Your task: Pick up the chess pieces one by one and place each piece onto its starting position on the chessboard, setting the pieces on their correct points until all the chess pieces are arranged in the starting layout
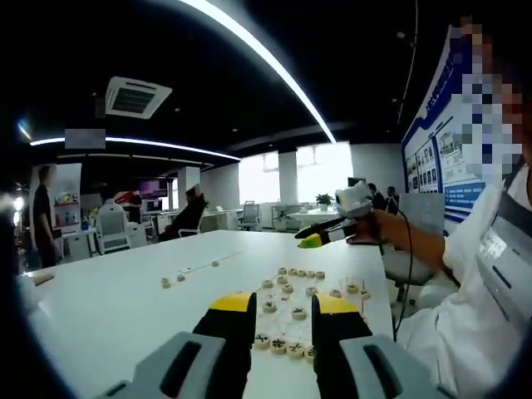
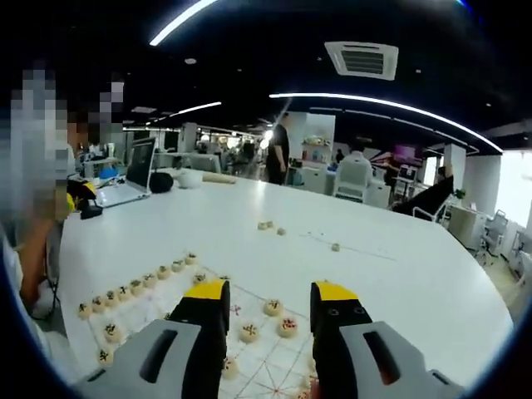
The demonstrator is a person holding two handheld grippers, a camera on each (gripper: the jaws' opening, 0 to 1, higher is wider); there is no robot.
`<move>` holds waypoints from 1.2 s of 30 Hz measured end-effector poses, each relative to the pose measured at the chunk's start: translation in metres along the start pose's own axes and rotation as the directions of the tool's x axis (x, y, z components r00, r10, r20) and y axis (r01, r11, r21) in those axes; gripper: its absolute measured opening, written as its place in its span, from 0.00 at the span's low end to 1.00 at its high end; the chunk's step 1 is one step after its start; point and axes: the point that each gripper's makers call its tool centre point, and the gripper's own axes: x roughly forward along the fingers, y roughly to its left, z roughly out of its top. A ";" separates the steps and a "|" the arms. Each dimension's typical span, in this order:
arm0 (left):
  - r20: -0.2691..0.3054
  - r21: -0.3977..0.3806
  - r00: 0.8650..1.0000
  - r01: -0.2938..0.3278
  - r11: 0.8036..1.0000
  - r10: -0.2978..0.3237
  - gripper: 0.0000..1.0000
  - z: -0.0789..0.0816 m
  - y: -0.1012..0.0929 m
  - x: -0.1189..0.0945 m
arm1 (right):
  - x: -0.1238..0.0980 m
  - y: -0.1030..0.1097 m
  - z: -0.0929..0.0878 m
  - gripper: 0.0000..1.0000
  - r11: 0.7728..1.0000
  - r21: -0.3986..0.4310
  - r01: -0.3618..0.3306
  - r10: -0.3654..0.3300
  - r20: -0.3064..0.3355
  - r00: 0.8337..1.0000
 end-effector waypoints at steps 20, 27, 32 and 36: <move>0.009 -0.006 1.000 -0.016 1.000 0.016 0.28 0.001 0.005 -0.004 | 0.130 -0.003 0.001 0.38 0.997 0.025 -0.079 0.082 -0.161 0.984; 0.001 -0.012 1.000 -0.022 1.000 0.022 0.28 -0.001 0.009 -0.002 | 0.204 -0.032 -0.014 0.38 0.997 0.069 0.032 -0.020 -0.166 0.986; -0.004 -0.013 0.999 -0.036 0.999 0.036 0.28 -0.003 0.012 -0.004 | 0.261 -0.045 -0.013 0.38 0.996 0.060 0.067 -0.059 -0.135 0.989; -0.013 -0.018 0.998 -0.061 0.998 0.061 0.28 -0.007 0.020 -0.008 | 0.294 -0.042 -0.013 0.38 0.998 0.001 0.066 -0.065 -0.154 0.986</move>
